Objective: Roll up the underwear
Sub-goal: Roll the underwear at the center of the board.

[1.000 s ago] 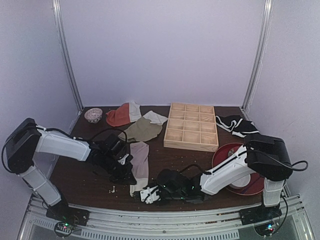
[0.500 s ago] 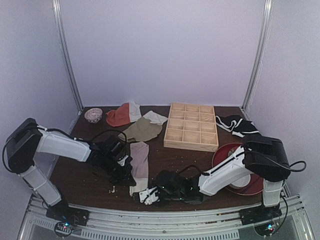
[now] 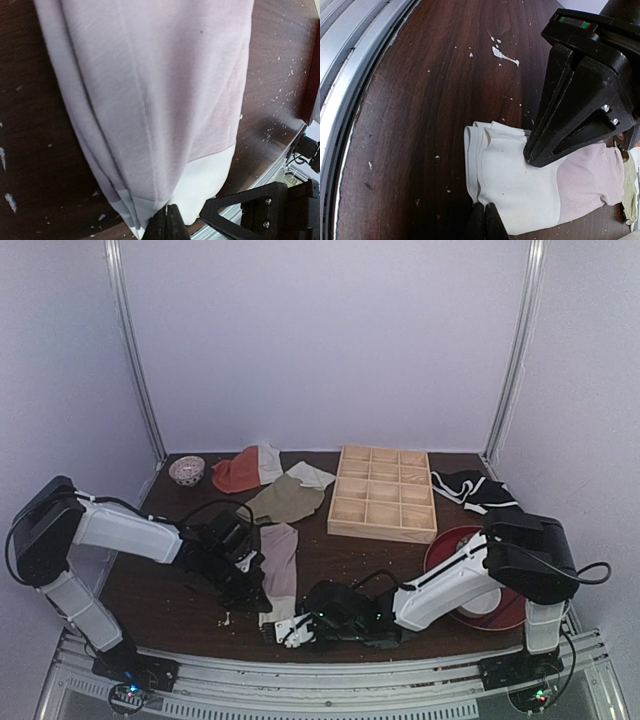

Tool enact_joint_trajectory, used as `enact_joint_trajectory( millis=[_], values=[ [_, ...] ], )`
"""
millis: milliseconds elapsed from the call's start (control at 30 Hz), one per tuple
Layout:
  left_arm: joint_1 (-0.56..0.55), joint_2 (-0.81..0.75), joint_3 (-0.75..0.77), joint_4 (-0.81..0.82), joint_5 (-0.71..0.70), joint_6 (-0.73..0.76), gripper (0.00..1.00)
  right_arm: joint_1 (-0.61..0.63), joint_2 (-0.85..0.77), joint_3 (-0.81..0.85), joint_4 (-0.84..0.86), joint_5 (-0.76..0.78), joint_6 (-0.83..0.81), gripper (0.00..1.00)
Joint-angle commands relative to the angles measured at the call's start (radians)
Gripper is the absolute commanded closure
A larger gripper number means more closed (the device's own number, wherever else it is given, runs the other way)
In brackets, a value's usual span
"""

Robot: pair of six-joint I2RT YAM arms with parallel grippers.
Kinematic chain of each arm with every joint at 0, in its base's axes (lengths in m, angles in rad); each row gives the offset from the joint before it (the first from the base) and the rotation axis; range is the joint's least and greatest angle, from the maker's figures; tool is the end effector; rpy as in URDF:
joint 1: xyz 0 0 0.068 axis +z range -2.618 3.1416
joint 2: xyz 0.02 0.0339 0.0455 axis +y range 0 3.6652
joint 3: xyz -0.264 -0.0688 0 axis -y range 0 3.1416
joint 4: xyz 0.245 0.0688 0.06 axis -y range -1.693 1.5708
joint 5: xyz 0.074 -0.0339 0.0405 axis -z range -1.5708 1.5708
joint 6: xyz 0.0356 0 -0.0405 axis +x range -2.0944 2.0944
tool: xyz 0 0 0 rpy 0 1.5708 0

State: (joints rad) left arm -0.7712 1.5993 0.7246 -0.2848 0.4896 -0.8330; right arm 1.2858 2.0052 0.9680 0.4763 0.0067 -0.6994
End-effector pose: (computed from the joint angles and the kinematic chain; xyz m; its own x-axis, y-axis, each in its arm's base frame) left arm 0.1840 -0.2022 0.1312 -0.9970 0.0584 0.0500 0.0181 0.8103 -0.5858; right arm 0.1127 0.3840 0.1143 0.5023 -0.5751 -0.6457 -0.8294 -0.1093 -0.5478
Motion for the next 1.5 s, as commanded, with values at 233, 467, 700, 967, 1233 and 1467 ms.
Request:
enact_joint_trajectory(
  millis=[233, 467, 700, 967, 1233, 1467],
  values=[
    [0.012, -0.026, 0.043, -0.039, -0.021, 0.031, 0.90, -0.041, -0.060, 0.084, -0.161, -0.050, 0.153, 1.00],
    [0.056, -0.073, 0.099, -0.094, -0.037, 0.065, 0.82, -0.059, -0.100, 0.101, -0.196, -0.100, 0.209, 1.00],
    [0.083, -0.021, 0.153, -0.060, -0.037, 0.090, 0.79, -0.070, -0.104, 0.125, -0.216, -0.125, 0.234, 1.00],
    [0.083, 0.062, 0.165, -0.032, -0.027, 0.110, 0.83, -0.082, -0.097, 0.141, -0.226, -0.119, 0.247, 1.00],
    [0.084, 0.069, 0.110, -0.028, -0.032, 0.117, 0.88, -0.105, -0.072, 0.202, -0.251, -0.127, 0.271, 1.00],
    [0.084, 0.068, 0.097, -0.024, -0.033, 0.117, 0.89, -0.132, -0.039, 0.249, -0.277, -0.137, 0.288, 1.00]
  ],
)
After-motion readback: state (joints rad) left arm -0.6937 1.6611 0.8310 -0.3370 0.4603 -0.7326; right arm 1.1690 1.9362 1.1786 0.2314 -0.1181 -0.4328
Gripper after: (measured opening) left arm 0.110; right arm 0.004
